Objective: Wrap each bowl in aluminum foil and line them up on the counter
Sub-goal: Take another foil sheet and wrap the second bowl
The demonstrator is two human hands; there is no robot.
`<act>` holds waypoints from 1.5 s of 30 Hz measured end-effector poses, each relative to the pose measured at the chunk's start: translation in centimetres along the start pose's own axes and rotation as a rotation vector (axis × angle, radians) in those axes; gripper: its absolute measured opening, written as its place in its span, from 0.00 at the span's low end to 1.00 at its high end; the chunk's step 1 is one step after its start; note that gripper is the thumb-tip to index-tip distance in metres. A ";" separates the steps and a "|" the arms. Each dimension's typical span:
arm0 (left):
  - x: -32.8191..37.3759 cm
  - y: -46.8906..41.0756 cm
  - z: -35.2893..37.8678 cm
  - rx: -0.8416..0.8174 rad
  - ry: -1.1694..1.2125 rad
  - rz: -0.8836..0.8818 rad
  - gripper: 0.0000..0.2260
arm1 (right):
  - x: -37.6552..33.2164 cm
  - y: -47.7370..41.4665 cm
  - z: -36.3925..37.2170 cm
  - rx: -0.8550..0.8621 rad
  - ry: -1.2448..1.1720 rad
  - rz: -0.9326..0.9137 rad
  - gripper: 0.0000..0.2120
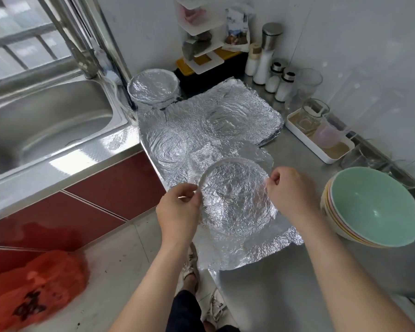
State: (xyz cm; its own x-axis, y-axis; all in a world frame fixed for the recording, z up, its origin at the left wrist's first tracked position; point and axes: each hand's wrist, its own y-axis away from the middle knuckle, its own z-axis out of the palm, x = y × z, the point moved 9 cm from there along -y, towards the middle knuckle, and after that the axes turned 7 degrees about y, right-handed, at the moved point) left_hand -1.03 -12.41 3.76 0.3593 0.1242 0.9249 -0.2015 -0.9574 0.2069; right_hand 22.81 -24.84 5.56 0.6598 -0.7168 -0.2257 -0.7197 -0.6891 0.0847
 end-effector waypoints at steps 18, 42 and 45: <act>2.0 -3.4 1.6 -0.065 -0.417 0.227 0.09 | -4.3 -4.2 2.6 0.055 0.018 -0.153 0.08; 4.5 -4.1 10.3 -0.335 -0.675 0.553 0.09 | -6.2 -4.6 3.8 -0.006 -0.070 -0.375 0.09; 4.1 -4.5 10.9 -0.328 -0.708 0.583 0.10 | -6.6 -4.7 4.0 -0.001 -0.062 -0.390 0.08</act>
State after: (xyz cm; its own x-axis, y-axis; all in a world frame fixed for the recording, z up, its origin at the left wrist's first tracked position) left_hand 11.31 -10.48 3.12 0.5655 -0.6344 0.5270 -0.7268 -0.6853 -0.0451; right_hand 20.96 -16.47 2.81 0.8692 -0.3935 -0.2995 -0.4176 -0.9085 -0.0182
